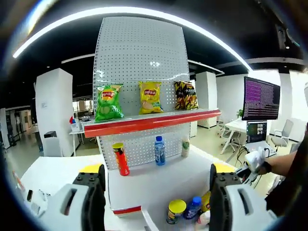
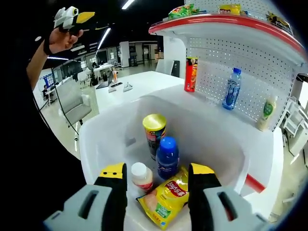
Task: Place the items from the shopping basket onto the snack and drink counter
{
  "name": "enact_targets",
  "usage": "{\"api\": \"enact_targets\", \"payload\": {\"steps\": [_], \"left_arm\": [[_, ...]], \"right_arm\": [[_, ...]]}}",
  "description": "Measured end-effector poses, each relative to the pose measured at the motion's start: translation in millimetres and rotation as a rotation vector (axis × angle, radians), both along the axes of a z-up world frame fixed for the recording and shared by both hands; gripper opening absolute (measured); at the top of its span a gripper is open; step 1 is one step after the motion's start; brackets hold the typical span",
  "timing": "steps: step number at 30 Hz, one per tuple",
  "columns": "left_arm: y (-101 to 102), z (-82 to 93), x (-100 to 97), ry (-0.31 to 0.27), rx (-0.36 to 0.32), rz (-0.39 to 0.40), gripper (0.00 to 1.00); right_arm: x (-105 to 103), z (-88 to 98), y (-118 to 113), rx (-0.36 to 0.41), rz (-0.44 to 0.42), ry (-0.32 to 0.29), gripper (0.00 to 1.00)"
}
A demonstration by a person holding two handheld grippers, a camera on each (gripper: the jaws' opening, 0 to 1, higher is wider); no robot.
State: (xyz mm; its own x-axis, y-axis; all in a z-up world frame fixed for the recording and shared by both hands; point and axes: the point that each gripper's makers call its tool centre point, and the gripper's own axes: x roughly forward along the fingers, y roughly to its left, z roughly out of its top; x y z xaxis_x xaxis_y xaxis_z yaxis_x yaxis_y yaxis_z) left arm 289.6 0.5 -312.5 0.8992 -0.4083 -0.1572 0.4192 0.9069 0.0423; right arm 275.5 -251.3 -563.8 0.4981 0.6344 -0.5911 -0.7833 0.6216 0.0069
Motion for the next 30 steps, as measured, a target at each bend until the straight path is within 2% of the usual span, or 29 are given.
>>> {"api": "enact_targets", "payload": {"steps": [7,15,17,20,30], "left_arm": [[-15,-22.3,-6.5,0.045,-0.012,-0.038,0.88],[-20,-43.8,-17.6,0.086,0.007,-0.069,0.86],[-26,-55.2,-20.4,0.108,0.027,-0.093,0.86],[-32,-67.2,-22.9,0.137,0.013,-0.111,0.86],[-37,-102.6,-34.4,0.211,0.002,-0.143,0.81]], "right_arm": [[1,2.1,-1,0.006,-0.01,-0.004,0.49],[2,7.7,-6,0.012,-0.035,-0.014,0.5],[3,10.0,-9,0.014,-0.045,-0.018,0.5],[4,13.2,-11,0.018,-0.057,-0.022,0.5],[0,21.0,-13,0.03,-0.079,-0.025,0.5]]}}
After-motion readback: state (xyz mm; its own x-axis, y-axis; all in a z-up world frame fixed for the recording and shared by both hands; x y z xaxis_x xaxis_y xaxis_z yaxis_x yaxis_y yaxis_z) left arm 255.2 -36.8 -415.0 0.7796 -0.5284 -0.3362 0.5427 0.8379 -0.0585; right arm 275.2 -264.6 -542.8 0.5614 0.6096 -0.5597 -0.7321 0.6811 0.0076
